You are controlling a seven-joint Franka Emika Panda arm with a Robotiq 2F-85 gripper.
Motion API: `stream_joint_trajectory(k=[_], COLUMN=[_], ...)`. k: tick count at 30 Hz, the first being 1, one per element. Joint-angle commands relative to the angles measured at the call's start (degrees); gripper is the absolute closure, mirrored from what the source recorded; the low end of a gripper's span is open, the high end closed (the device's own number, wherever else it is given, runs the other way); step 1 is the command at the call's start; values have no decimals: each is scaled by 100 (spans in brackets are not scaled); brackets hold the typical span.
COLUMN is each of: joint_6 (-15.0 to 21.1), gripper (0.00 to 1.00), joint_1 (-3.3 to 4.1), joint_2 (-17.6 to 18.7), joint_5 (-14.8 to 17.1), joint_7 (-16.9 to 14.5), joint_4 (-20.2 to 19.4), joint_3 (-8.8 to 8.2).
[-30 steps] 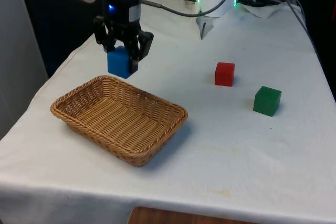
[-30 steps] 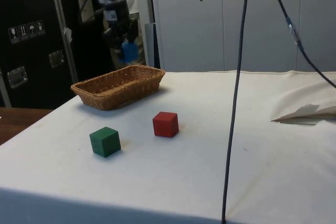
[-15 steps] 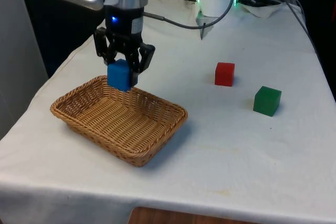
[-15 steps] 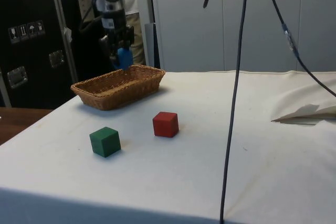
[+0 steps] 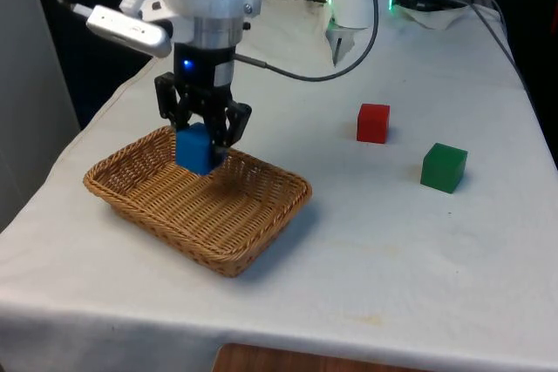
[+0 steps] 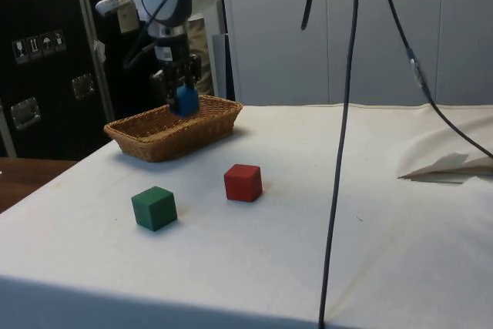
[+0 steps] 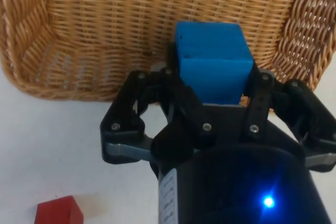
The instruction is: Pick up the blue cube and place it into the basket.
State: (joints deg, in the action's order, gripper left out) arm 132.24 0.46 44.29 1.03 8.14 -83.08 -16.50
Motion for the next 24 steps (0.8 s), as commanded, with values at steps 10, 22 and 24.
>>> stream_joint_trajectory(k=[10,22,24], joint_6=[-23,-86,-80], gripper=[97,97,97], joint_1=[-17,-52,-63], joint_2=[120,596,739], joint_5=[-11,11,17], joint_7=[29,23,34], joint_4=[132,705,871], joint_3=[-6,-40,-52])
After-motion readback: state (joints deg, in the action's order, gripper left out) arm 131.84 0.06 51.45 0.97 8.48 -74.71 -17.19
